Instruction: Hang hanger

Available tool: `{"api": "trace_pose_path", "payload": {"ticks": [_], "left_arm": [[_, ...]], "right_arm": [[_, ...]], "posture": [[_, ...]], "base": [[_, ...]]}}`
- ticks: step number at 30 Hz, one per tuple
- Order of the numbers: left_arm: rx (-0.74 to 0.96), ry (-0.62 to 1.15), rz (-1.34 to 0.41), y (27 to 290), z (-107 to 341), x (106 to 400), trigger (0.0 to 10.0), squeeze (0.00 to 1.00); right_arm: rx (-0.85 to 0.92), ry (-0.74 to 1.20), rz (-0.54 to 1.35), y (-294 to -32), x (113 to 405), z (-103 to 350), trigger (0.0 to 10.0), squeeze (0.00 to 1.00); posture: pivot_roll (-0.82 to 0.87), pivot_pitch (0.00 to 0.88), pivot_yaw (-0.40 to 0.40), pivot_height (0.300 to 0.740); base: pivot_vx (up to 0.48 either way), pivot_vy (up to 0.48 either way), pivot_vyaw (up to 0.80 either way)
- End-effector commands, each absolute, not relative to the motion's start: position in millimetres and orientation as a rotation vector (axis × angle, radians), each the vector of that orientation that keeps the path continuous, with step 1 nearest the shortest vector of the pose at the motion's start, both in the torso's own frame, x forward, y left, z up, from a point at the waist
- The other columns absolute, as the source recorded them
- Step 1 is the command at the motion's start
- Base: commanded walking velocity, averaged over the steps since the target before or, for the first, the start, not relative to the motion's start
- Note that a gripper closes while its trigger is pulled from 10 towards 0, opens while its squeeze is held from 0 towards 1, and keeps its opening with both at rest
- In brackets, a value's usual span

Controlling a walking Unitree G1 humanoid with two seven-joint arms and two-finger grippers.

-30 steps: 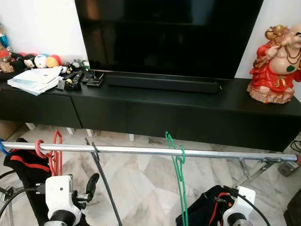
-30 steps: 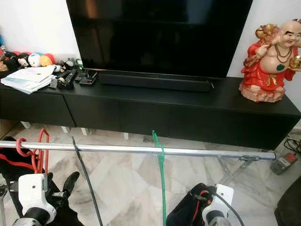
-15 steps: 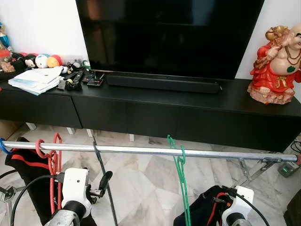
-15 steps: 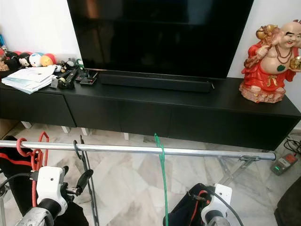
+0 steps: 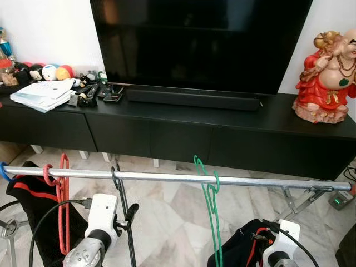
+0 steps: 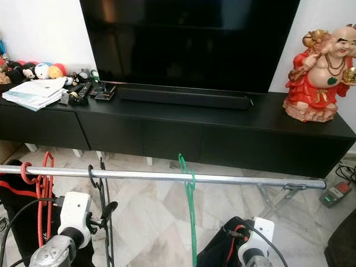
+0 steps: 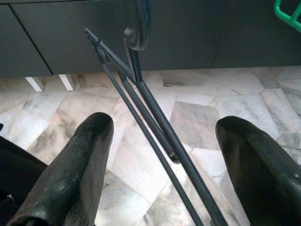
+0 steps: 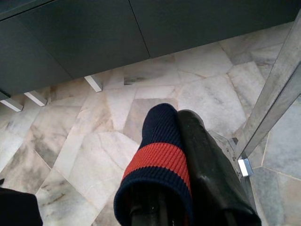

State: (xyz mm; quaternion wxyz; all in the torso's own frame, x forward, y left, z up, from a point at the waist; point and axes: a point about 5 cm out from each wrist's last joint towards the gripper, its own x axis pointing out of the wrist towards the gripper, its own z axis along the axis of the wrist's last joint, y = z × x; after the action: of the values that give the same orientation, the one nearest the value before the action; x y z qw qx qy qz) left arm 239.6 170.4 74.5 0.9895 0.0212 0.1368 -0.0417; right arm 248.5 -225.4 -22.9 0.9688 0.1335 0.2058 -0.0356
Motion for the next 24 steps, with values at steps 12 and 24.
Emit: {"api": "trace_pose_path", "payload": {"ticks": [12, 24], "left_arm": [[-0.011, 0.326, 0.016, 179.0, 67.4, 254.6, 10.0, 0.00], [-0.008, 0.331, 0.049, 179.4, 62.0, 264.7, 2.2, 0.00]], "right_arm": [[0.267, 0.408, -0.072, -224.8, 252.1, -20.4, 10.0, 0.00], [0.271, 0.408, -0.074, -223.1, 251.6, -21.2, 10.0, 0.00]], "posture": [[0.08, 0.000, 0.012, 0.740], [0.08, 0.000, 0.017, 0.740]], "base": [[0.000, 0.000, 0.00], [0.000, 0.000, 0.00]]}}
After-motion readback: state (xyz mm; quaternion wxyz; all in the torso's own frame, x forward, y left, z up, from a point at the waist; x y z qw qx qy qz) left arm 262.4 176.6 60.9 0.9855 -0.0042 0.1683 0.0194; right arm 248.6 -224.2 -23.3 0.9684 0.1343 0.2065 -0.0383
